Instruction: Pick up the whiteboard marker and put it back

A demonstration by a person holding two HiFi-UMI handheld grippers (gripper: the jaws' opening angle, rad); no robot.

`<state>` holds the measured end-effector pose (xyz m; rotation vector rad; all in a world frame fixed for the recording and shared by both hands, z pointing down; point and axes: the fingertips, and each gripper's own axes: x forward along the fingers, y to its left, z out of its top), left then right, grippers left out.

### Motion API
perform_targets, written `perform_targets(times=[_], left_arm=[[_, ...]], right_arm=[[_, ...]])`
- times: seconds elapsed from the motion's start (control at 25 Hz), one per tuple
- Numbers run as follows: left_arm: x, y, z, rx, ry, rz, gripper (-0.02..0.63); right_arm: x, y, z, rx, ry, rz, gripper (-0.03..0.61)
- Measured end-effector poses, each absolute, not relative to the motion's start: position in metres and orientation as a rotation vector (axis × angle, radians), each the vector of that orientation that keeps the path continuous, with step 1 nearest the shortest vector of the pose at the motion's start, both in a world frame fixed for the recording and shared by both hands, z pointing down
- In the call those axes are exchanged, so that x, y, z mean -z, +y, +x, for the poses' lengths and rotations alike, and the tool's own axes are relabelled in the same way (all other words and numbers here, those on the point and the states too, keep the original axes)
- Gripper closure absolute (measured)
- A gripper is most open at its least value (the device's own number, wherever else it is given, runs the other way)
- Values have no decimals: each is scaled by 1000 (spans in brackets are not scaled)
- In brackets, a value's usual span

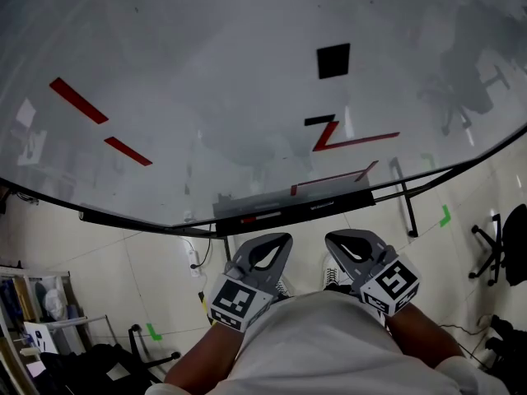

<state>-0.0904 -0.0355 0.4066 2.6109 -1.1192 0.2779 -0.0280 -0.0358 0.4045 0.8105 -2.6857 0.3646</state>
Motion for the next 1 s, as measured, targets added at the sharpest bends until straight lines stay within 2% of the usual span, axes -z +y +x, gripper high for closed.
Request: perform_targets(times=[1.0], left_arm=[[-439, -60, -47, -651, -1132, 2687, 588]], right_arm=[[-413, -55, 17, -391, -2699, 809, 577]])
